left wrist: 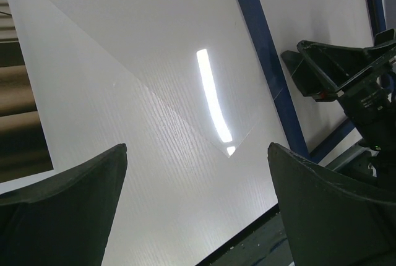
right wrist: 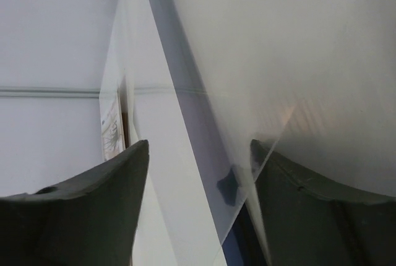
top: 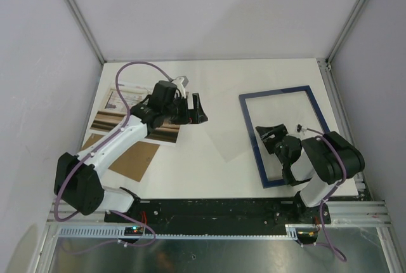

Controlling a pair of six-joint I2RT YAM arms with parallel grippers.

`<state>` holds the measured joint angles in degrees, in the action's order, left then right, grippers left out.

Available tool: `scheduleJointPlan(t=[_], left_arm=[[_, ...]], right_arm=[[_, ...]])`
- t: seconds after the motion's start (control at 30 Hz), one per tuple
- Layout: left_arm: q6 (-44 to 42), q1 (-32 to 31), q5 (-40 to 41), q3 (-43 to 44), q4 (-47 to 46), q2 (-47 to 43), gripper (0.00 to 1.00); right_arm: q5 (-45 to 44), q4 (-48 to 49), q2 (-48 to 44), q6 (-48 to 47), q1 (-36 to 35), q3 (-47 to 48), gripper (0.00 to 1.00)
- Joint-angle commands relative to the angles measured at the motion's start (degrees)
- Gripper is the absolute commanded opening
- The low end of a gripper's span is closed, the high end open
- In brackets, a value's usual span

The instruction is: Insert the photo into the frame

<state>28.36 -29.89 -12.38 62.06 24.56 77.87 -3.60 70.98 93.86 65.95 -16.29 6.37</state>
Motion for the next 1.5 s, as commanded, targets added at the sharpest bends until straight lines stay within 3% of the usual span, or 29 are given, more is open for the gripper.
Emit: scheduleJointPlan(t=[0.0,0.1,0.2,0.37,0.6,0.83,1.0,1.13,1.47], left_arm=[[-0.6,1.5,-2.6,3.5,-1.1,1.3,1.00],[0.6,1.9,-3.7,4.6,-1.2,2.5,1.00],[1.4,2.0,-4.1,6.2,-1.2,3.8,1.00],[2.1,2.9,-4.2,10.4,-1.4,6.5,1.00],[0.4,9.6,-8.8,22.5,-2.2,14.3,1.00],[-3.7,15.3,-23.5,36.6,-3.7,23.9,1.00],[-7.1,16.5,-37.0,43.1,-3.9,29.3,1.00],[-10.0,17.1,-42.5,43.9,-4.2,30.2,1.00],[-12.7,18.1,-50.6,36.3,-5.7,27.5,1.00]], right_arm=[[0.2,7.2,2.9,-0.2,0.5,-0.3,0.64],[0.7,4.1,0.4,-1.2,1.6,0.9,0.41],[0.3,-4.8,-6.3,-3.9,2.3,3.0,0.20],[-2.1,-26.5,-21.4,-12.6,1.9,11.2,0.02],[1.0,-57.0,-35.9,-24.6,1.4,30.6,0.00],[13.5,-75.0,-38.5,-32.0,2.4,47.1,0.00],[25.5,-82.0,-37.5,-32.9,3.7,55.5,0.00],[33.7,-85.5,-37.4,-32.3,5.1,58.9,0.00],[45.1,-86.5,-37.9,-28.3,7.2,60.0,0.00]])
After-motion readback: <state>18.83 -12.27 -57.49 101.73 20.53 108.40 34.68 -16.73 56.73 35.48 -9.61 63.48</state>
